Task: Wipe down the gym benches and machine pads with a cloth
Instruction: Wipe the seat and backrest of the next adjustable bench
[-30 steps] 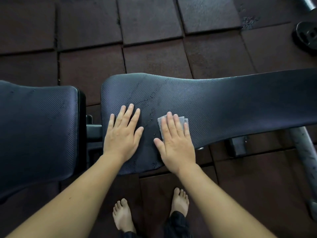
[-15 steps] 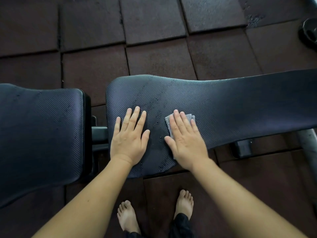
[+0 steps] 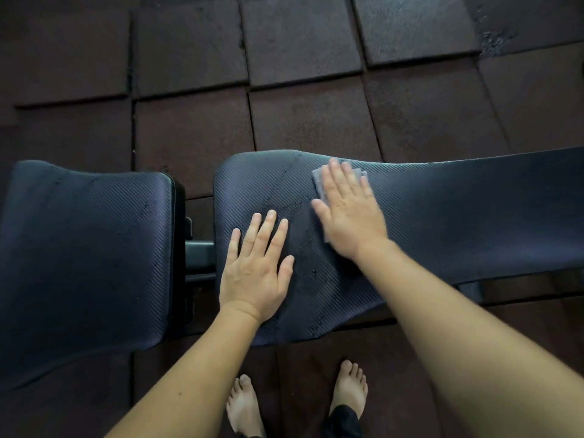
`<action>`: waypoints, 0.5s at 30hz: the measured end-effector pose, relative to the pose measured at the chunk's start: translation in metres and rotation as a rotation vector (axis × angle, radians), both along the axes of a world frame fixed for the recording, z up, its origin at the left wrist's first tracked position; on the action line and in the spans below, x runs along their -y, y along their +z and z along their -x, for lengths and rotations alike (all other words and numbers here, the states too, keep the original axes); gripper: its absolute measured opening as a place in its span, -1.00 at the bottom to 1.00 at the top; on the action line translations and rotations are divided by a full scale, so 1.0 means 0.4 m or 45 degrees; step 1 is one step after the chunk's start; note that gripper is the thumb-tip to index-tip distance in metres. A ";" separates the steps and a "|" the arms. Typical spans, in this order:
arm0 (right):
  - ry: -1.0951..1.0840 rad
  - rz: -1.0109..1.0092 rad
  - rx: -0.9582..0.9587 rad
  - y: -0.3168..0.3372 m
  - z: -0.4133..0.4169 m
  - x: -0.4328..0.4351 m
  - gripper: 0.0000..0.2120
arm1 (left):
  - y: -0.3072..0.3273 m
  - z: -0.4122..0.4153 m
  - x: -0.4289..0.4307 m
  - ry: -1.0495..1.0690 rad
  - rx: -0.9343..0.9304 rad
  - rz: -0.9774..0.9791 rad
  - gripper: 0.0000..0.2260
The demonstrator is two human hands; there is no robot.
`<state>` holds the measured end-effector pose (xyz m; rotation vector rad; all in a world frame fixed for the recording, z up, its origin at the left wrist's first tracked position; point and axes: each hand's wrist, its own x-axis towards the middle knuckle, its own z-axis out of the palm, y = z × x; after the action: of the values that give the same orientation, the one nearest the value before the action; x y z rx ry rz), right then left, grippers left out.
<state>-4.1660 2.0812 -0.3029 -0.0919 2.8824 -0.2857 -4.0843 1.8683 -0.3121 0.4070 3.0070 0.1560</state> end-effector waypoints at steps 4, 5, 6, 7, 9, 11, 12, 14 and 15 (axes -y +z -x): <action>-0.298 -0.014 -0.007 -0.006 0.017 -0.123 -0.33 | 0.004 0.004 0.003 -0.010 0.044 -0.040 -0.42; -0.358 -0.031 -0.017 -0.008 0.016 -0.109 -0.33 | 0.008 0.005 0.007 -0.015 0.058 -0.071 -0.42; -0.407 -0.031 -0.023 -0.006 0.014 -0.078 -0.32 | 0.012 0.008 0.013 -0.020 0.075 -0.115 -0.42; -0.433 -0.019 -0.031 0.001 0.011 -0.037 -0.31 | 0.017 0.011 0.021 -0.028 0.088 -0.162 -0.42; -0.397 0.012 -0.047 0.011 -0.003 0.055 -0.31 | 0.034 0.022 0.049 -0.038 0.084 -0.230 -0.42; -0.295 0.040 -0.029 0.016 -0.017 0.137 -0.31 | 0.054 0.045 0.095 -0.021 0.070 -0.236 -0.41; -0.253 0.060 -0.007 0.017 -0.020 0.158 -0.32 | 0.061 0.060 0.125 -0.002 0.074 -0.224 -0.41; -0.188 0.171 0.026 0.016 -0.014 0.143 -0.37 | 0.070 0.095 0.190 0.037 0.075 -0.186 -0.40; -0.140 0.234 0.018 0.014 -0.009 0.116 -0.38 | 0.073 0.110 0.226 0.052 0.073 -0.159 -0.40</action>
<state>-4.1626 2.0350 -0.2974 0.0366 2.8455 -0.5689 -4.1282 1.7781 -0.2829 0.3463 2.9600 0.3540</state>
